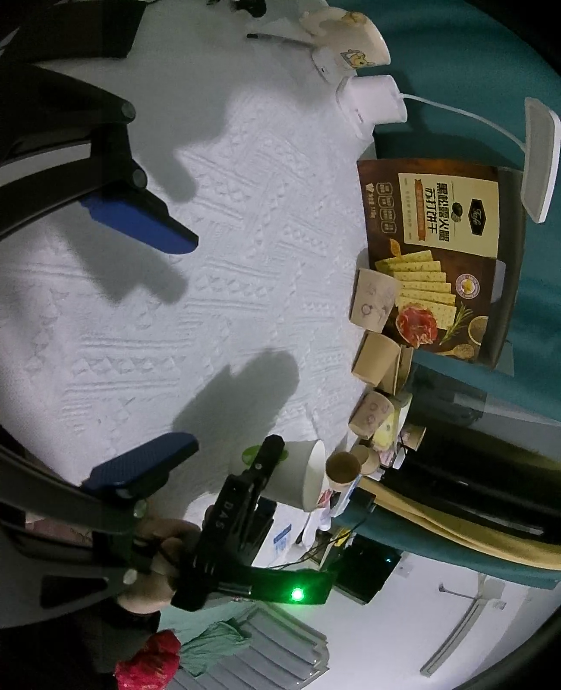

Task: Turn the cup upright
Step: 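Turn the white cup upright with the right gripper and lower it onto the table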

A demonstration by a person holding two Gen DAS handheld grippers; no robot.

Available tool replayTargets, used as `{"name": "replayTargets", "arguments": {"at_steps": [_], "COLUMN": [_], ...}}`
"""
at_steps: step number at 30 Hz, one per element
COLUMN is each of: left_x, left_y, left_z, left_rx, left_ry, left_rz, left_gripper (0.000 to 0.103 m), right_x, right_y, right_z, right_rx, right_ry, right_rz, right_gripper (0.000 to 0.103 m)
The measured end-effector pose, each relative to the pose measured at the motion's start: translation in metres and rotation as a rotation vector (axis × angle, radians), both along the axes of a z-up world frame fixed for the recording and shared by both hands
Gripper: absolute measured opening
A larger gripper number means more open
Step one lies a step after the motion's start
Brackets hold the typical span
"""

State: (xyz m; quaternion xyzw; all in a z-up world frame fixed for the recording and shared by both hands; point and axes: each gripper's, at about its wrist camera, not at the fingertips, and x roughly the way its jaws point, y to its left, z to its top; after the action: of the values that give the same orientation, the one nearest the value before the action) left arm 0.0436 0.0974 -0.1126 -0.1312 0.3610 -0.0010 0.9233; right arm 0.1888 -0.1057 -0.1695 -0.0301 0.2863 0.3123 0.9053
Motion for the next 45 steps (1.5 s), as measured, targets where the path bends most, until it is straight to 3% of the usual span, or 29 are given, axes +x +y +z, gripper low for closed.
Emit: {"name": "replayTargets", "arguments": {"at_steps": [7, 26, 45], "left_x": [0.003, -0.012, -0.044], "left_y": [-0.007, -0.017, -0.058], "left_z": [-0.005, -0.003, 0.01], "left_rx": [0.019, 0.01, 0.031], "left_ry": [0.023, 0.018, -0.026], "left_rz": [-0.015, -0.028, -0.115], "left_gripper": [0.085, 0.085, 0.085], "right_x": [0.005, -0.017, -0.089], "right_y": [-0.007, -0.014, -0.072], "right_z": [-0.009, -0.022, -0.007], "right_rx": [-0.023, -0.084, -0.091], "right_ry": [0.074, 0.099, 0.137], "right_rz": [-0.077, -0.112, -0.175], "right_gripper": [0.061, 0.062, 0.062]}}
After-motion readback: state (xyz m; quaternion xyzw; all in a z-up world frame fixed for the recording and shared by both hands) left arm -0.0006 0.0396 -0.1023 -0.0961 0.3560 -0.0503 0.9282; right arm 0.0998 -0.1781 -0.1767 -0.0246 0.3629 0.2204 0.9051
